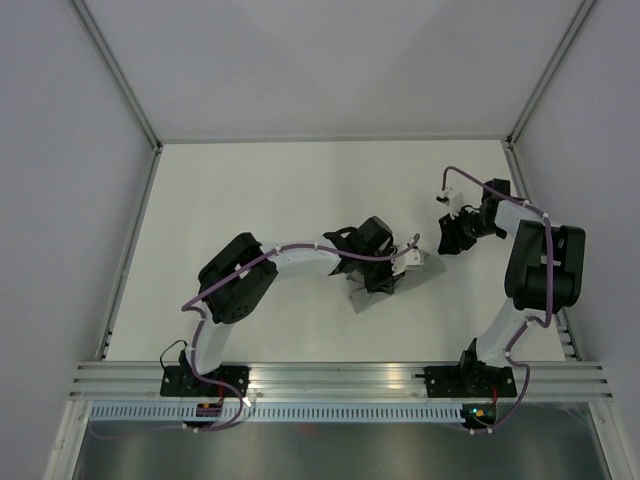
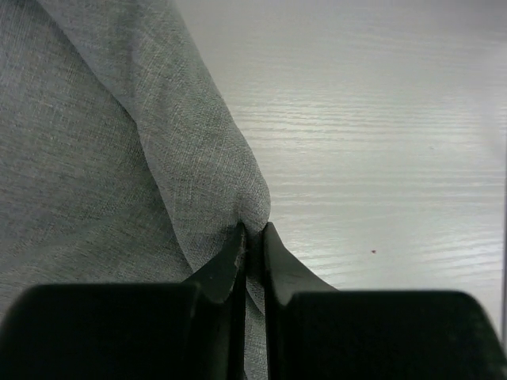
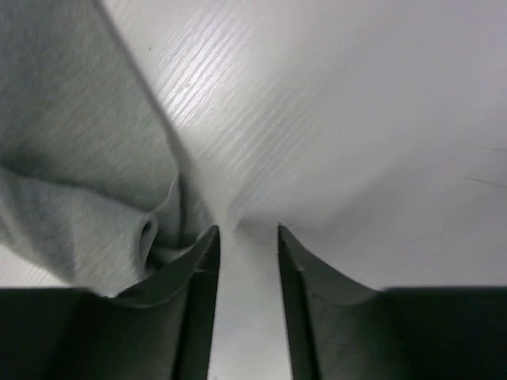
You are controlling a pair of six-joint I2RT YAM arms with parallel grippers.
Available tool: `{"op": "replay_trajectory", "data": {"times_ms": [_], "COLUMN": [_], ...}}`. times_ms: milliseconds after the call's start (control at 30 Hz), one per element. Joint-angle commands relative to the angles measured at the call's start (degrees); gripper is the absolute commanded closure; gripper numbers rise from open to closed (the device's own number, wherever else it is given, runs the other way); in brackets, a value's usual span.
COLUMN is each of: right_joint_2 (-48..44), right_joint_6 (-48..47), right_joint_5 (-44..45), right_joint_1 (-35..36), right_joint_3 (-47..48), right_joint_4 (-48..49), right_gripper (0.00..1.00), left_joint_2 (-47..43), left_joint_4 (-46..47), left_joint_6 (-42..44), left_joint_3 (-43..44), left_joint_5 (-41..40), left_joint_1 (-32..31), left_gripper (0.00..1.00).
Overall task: Fold the napkin, place the utensils inside, and roll it up
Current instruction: Roll the napkin with the utensil
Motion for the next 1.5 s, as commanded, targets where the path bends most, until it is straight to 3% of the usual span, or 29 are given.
{"op": "replay_trajectory", "data": {"times_ms": [0,200,300,400,433,600,867,1100,1467], "right_joint_2": [-6.0,-15.3,-24.7,-30.3,-31.0,-34.2,-41.1,-40.5,-38.7], "right_joint_6": [0.5,-1.2,-5.1,-10.6,-17.3,-29.5,-25.5,-23.8,-19.1], "right_joint_5": [0.6,-5.3,-8.4,-10.8,-11.5,-11.6,-4.7,-2.1,7.5], "right_joint_1": [-0.7,-1.1,-1.1,-0.7,-0.3,4.2,18.6,26.1,36.5], "right_joint_3": [-1.7,-4.4,-8.9,-12.5,-12.7,-15.9,-24.6,-25.6,-32.9], "right_joint_4": [8.1,6.6,6.3,3.5,1.1,-11.5,-5.3,-4.6,7.4], "right_gripper": [0.55,0.51,0.49,0.46,0.46,0.45,0.40,0.40,0.40], "left_joint_2": [7.2,9.9,11.0,12.4,13.1,14.6,17.2,18.7,20.4], "left_joint_4": [-16.4,-15.8,-15.8,-16.1,-16.2,-16.3,-16.6,-16.9,-17.6], "left_joint_6": [-7.9,-14.6,-18.3,-22.1,-24.6,-29.7,-33.7,-36.1,-36.5], "left_joint_3": [-3.0,-1.4,-0.6,0.4,1.1,3.3,7.9,9.9,11.7], "left_joint_5": [13.3,20.5,23.1,25.6,26.1,27.4,27.2,26.2,26.0], "left_joint_1": [0.3,2.7,4.7,7.0,7.5,9.1,9.4,10.0,10.5], "left_gripper": [0.98,0.98,0.98,0.98,0.98,0.98,0.98,0.98,0.98]}}
